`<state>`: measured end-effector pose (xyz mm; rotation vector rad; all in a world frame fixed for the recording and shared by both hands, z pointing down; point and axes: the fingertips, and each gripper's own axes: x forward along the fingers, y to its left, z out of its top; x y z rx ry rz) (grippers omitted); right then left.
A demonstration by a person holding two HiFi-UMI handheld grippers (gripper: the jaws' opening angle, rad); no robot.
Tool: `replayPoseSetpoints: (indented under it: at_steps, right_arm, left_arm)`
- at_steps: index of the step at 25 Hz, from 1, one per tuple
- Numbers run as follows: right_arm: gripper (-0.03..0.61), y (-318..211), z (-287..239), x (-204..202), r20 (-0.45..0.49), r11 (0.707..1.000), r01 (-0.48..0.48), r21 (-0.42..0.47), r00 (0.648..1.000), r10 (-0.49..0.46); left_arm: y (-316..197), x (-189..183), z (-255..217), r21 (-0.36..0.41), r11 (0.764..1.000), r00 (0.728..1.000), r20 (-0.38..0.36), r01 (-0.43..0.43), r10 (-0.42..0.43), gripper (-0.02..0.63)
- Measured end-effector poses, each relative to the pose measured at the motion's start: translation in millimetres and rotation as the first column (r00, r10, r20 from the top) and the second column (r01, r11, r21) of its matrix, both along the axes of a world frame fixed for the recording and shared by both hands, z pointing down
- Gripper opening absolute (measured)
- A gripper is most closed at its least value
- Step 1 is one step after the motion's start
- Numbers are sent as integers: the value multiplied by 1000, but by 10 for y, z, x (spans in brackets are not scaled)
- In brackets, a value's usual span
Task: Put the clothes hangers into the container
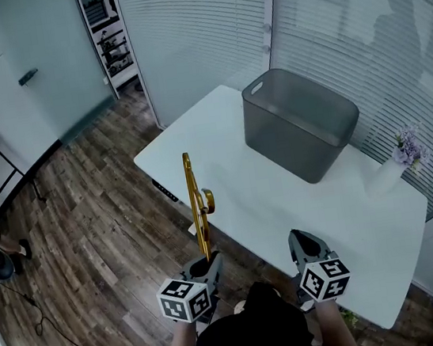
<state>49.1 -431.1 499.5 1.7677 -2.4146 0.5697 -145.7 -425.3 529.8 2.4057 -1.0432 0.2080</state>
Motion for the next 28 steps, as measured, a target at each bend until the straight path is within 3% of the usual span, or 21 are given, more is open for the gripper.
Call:
replayPoseSetpoints:
  at_steps: [15, 28]
  right_arm:
    - [26, -10, -111, 184, -16, 999, -21, 27, 1000, 21]
    - [26, -745, -338, 282, -11, 996, -73, 52, 997, 74]
  left_arm:
    - [-67, 131, 41, 4, 998, 998, 26, -57, 57, 8]
    - [-944, 213, -132, 27, 991, 991, 36, -128, 127, 8]
